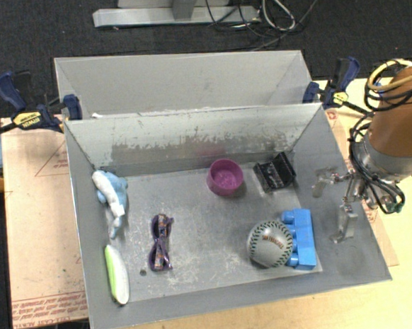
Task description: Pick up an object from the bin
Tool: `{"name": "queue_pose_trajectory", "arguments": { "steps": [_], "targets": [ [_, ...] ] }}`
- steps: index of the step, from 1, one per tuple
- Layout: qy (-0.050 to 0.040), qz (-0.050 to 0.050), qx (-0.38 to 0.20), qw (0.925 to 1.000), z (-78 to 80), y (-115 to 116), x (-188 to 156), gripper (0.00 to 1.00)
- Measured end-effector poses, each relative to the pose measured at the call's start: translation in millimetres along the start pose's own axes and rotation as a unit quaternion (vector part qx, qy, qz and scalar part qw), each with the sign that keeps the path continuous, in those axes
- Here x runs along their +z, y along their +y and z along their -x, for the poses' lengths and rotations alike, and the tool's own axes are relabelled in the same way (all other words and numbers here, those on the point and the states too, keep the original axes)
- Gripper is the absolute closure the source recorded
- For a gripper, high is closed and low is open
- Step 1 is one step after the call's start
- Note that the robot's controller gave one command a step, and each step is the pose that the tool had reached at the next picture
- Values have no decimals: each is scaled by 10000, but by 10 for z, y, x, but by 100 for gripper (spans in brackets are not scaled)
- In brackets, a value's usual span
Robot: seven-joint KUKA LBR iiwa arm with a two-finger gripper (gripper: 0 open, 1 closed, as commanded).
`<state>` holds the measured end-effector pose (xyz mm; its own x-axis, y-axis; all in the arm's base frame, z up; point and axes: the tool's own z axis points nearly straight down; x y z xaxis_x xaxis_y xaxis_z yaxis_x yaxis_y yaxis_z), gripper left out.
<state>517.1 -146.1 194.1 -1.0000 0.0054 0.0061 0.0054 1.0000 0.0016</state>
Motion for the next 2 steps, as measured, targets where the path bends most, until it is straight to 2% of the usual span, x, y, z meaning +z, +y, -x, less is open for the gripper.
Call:
{"name": "queue_pose_trajectory", "arguments": {
  "steps": [1, 2],
  "targets": [
    [-37, -7, -29, 10000, 16, 11, -47, 0],
    [13, 4, -86, 10000, -97, 792, 1226, 0]
  ]
}}
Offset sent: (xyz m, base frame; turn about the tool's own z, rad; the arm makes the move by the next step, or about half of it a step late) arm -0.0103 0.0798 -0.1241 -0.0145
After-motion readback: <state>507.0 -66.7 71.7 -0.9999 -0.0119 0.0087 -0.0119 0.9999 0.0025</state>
